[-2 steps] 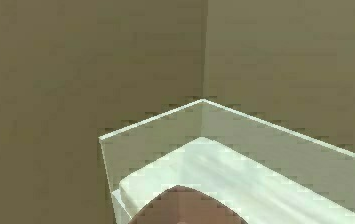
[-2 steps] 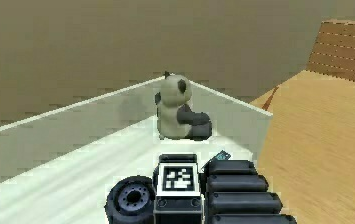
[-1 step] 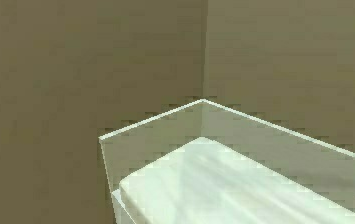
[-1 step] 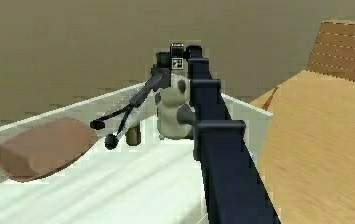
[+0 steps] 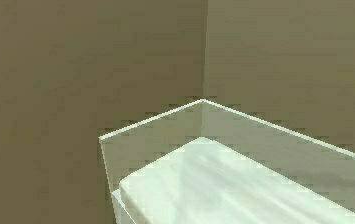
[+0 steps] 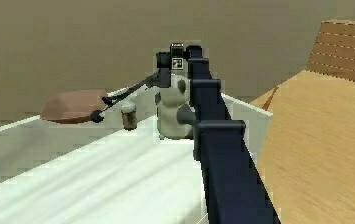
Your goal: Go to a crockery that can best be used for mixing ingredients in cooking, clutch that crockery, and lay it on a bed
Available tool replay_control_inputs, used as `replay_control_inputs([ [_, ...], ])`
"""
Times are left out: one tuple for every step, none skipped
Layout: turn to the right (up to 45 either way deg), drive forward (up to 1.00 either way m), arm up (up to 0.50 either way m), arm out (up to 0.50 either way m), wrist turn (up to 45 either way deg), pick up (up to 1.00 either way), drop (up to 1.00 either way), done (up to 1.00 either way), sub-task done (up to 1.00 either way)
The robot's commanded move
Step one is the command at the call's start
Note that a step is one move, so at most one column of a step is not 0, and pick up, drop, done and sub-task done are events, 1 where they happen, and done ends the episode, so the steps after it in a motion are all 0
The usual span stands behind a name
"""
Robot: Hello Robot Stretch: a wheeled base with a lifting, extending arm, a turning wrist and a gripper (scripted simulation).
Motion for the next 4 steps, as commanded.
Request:
replay_control_inputs([
  [0.0, 0.00, -0.16, 0.00, 0.0, 0.00, 0.00, 0.00, 0.00],
  [0.0, 0.00, -0.32, 0.00, 0.0, 0.00, 0.00, 0.00, 0.00],
  [0.0, 0.00, 0.00, 0.00, 0.0, 0.00, 1.00, 0.00, 0.00],
  [0.0, 0.00, 0.10, 0.00, 0.0, 0.00, 0.00, 0.00, 0.00],
])
